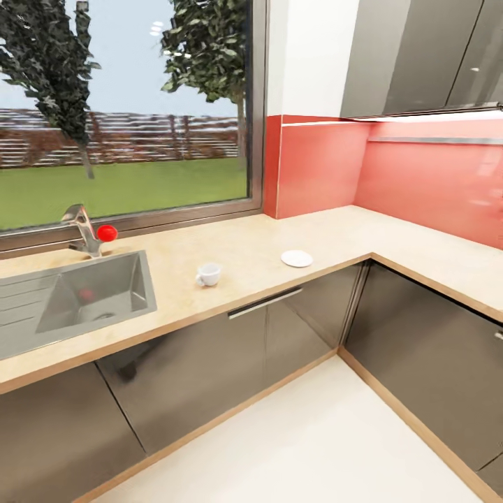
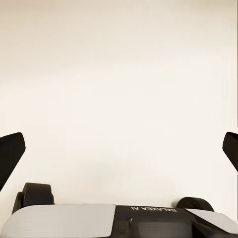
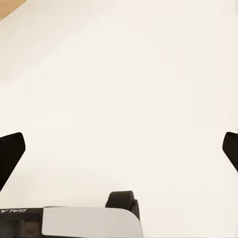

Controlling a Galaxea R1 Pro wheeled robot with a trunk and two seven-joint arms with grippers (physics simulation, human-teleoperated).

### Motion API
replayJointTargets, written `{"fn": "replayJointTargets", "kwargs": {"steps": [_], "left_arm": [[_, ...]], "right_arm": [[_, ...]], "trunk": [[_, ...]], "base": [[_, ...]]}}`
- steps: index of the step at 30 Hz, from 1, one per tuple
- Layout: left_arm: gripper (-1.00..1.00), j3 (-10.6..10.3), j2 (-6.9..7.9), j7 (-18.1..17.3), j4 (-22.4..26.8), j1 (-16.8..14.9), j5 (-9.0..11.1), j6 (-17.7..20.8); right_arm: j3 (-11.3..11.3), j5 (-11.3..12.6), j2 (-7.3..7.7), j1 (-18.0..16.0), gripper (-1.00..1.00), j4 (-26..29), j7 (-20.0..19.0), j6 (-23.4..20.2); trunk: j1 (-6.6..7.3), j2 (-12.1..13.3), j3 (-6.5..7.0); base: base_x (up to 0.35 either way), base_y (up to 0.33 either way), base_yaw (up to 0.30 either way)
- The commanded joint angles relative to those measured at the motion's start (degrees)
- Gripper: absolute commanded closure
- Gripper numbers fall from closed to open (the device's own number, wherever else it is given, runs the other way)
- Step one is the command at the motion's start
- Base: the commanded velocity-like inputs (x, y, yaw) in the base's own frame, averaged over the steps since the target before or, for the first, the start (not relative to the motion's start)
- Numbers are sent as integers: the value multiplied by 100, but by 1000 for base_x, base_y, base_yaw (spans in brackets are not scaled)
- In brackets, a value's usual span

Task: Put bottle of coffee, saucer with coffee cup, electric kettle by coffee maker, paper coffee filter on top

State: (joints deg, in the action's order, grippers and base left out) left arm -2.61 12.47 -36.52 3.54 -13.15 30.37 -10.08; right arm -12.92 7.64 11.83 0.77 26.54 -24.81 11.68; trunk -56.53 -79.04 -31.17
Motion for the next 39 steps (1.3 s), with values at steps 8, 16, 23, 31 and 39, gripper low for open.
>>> {"fn": "replayJointTargets", "kwargs": {"steps": [8, 16, 23, 31, 39], "left_arm": [[-100, -35, 1, -13, -3, -4, 13, -38], [-100, -38, 1, -13, -2, -4, 13, -38], [-100, -38, 1, -13, -2, -4, 12, -38], [-100, -38, 1, -13, -2, -4, 12, -38], [-100, -38, 1, -13, -2, -4, 13, -38]], "right_arm": [[-9, 60, -2, 2, -100, 1, -50, -16], [-8, 57, -5, 2, -100, 1, -51, -13], [-1, 56, -5, 2, -100, 1, -44, -10], [0, 54, -5, 2, -100, 1, -39, -8], [2, 54, -10, 2, -100, 1, -30, -8]], "trunk": [[0, -3, -4], [0, -3, -4], [0, -3, -4], [0, -3, -4], [0, -3, -4]], "base": [[0, -297, 2], [0, -300, 4], [0, -301, 105], [-43, -300, 249], [-96, -300, 273]]}}
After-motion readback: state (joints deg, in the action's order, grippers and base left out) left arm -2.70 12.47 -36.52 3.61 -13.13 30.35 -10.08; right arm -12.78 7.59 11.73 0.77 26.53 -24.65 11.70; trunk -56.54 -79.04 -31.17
